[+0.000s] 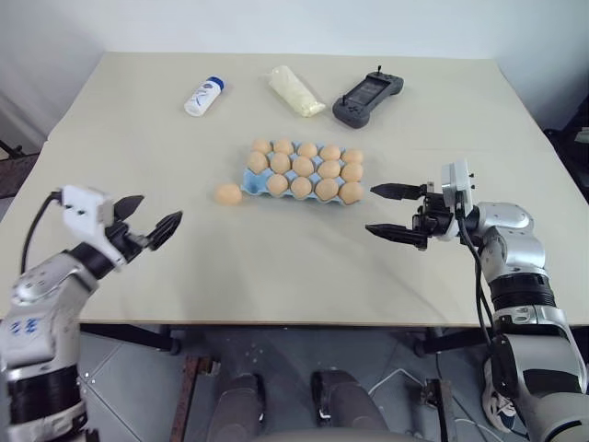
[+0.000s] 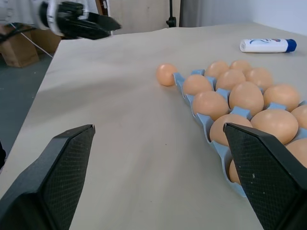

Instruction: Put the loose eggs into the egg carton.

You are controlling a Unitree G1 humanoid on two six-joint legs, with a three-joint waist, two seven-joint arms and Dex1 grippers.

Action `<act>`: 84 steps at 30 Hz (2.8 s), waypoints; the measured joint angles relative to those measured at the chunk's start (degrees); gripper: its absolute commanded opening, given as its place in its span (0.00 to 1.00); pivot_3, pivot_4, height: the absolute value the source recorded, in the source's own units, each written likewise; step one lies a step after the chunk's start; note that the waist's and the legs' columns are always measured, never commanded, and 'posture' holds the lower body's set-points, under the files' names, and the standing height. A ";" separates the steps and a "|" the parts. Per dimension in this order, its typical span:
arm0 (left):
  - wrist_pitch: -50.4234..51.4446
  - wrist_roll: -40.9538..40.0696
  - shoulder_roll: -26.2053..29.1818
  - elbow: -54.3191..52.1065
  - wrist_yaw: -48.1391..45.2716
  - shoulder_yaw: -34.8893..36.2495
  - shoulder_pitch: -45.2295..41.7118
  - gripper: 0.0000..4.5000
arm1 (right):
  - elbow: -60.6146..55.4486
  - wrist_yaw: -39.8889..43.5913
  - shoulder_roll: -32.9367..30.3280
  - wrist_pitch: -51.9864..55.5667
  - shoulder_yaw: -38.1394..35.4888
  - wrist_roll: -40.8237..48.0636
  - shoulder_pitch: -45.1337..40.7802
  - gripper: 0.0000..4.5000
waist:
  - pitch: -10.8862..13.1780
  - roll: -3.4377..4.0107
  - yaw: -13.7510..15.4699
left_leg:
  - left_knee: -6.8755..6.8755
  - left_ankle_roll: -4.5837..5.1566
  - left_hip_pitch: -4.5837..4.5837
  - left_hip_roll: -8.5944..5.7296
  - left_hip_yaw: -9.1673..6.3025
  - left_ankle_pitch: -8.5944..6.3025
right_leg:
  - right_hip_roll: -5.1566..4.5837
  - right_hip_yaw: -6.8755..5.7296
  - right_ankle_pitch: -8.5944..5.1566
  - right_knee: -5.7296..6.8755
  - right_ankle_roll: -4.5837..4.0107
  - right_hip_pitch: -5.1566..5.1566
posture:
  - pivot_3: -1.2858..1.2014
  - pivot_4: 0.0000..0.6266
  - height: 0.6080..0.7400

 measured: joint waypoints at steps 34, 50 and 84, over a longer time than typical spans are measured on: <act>-20.60 15.05 -6.34 50.70 -2.17 -16.39 -29.22 0.43 | -6.03 -2.69 0.27 1.97 -0.11 -0.28 3.81 1.00 | 0.00 0.00 -0.06 | 0.26 -0.07 -0.03 0.03 0.05 0.05 | 0.10 0.04 0.01 0.37 0.02 -0.10 | 0.52 0.24 1.00; -16.56 10.31 -5.21 38.77 -7.54 -13.71 -33.47 0.34 | -7.86 -4.45 -0.37 2.73 -0.20 -0.19 4.80 1.00 | 0.01 -0.02 1.16 | 0.44 -0.06 -0.05 0.02 0.02 0.06 | 0.09 0.01 0.01 0.44 0.02 -0.06 | 0.52 0.24 1.00; -30.80 14.11 -8.44 67.68 -10.72 -11.65 -46.25 1.00 | -12.19 -8.15 -0.91 3.80 -1.51 0.85 8.22 1.00 | 0.03 -0.05 0.74 | 0.51 -0.03 -0.10 0.08 0.15 0.03 | 0.21 0.16 0.05 0.49 0.10 -0.15 | 0.52 0.24 1.00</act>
